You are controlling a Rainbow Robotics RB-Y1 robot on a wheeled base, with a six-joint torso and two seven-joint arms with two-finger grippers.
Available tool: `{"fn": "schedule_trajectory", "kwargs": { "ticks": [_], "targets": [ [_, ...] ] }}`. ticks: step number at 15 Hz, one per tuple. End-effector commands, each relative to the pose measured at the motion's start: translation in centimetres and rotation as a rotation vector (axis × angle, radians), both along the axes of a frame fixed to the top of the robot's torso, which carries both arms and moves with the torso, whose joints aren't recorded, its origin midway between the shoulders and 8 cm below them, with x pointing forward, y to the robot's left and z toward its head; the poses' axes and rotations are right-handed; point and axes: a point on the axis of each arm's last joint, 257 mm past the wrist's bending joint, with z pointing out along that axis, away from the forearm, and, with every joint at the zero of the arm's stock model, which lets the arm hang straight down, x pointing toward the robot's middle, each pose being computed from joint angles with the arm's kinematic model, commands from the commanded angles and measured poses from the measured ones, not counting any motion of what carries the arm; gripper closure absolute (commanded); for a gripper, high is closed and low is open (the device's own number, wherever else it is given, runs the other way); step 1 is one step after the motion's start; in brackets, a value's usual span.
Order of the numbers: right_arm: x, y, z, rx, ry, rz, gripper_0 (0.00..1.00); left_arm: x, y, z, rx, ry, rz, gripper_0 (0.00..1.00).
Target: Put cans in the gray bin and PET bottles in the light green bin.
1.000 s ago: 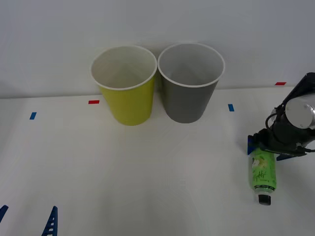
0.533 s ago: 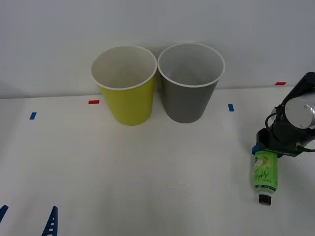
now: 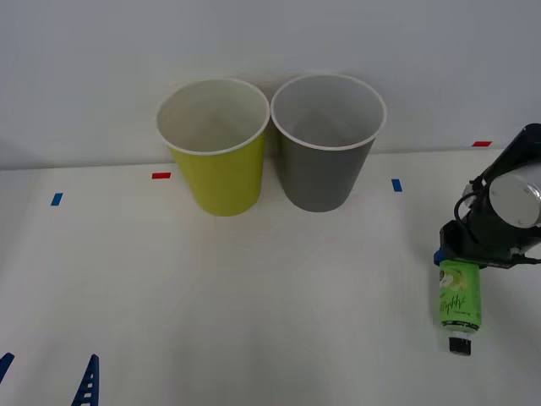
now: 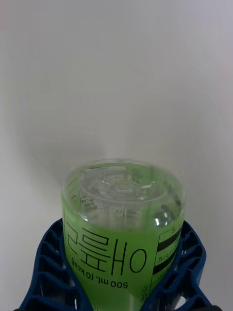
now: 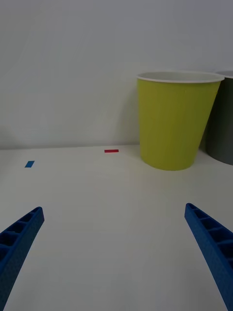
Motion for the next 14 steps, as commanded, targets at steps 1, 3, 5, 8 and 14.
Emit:
{"fn": "schedule_trajectory", "kwargs": {
  "ticks": [1,3,5,8,14],
  "targets": [
    [-0.7,1.1,2.1,0.022,-0.046,0.032,1.00,0.0,0.0,0.0,0.000,0.000,0.000,0.00],
    [-0.7,1.7,3.5,0.029,-0.111,0.062,1.00,0.0,0.0,0.0,0.000,0.000,0.000,0.00],
    [-0.7,1.6,5.2,0.031,-0.194,0.105,1.00,0.0,0.0,0.0,0.000,0.000,0.000,0.00],
    [0.0,1.7,9.4,0.010,-0.368,0.106,1.00,0.0,0.0,0.0,0.000,0.000,0.000,0.00],
    [0.3,3.9,14.9,0.030,-0.590,0.083,1.00,0.0,0.0,0.0,0.000,0.000,0.000,0.00]
  ]
}}
